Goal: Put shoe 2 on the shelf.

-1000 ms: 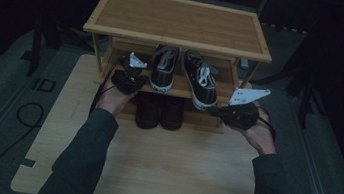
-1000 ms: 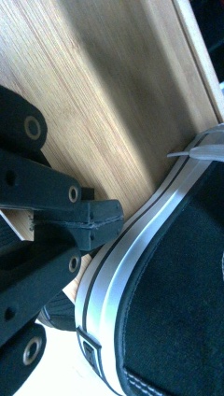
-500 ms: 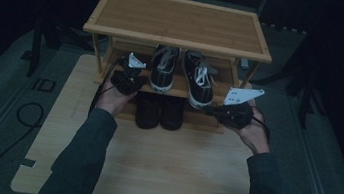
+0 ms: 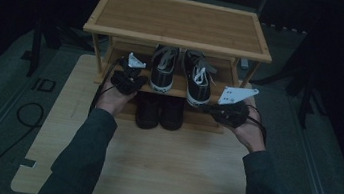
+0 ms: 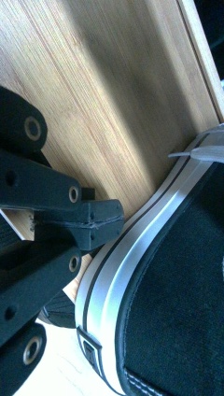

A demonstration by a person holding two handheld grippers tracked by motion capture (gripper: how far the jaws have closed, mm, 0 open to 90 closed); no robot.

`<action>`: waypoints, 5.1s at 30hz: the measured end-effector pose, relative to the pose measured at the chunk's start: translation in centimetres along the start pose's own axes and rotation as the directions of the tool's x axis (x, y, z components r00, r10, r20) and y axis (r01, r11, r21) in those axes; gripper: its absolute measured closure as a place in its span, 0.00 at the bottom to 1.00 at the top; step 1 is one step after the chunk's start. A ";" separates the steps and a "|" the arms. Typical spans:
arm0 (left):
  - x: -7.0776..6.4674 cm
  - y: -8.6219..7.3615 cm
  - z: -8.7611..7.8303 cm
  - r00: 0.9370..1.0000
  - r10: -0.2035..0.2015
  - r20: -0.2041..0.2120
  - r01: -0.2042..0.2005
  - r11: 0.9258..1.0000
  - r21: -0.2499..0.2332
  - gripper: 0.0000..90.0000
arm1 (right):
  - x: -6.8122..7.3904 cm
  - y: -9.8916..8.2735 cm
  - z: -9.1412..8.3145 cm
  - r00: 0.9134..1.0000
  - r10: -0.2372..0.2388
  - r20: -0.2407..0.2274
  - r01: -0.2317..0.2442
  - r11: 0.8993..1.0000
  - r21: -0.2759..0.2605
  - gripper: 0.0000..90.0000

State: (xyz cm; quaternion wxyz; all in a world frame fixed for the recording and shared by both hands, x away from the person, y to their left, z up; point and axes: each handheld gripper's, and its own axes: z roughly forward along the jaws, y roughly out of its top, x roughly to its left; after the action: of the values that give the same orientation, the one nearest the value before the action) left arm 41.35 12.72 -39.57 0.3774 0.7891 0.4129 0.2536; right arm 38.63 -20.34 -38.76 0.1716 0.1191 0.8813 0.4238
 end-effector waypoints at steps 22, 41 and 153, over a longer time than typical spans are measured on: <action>0.1 0.0 0.0 1.000 -0.015 0.014 0.015 1.000 -0.001 1.00 | -0.8 -0.3 0.2 1.000 0.017 0.013 -0.017 1.000 -0.011 1.00; 0.2 -0.1 0.0 1.000 -0.016 0.019 0.016 1.000 -0.004 1.00 | -1.2 -0.1 1.0 0.998 0.048 0.039 -0.047 0.998 -0.032 1.00; -0.7 0.4 -1.9 0.999 0.043 -0.015 -0.043 0.999 -0.024 0.99 | -1.3 -4.1 2.5 0.988 0.153 0.030 -0.153 0.988 -0.018 0.99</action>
State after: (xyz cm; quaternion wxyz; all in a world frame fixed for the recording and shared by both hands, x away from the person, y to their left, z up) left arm 39.80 12.73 -38.22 0.3784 0.7914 0.3954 0.2723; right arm 40.52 -21.53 -43.18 0.1534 0.1917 0.8634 0.4407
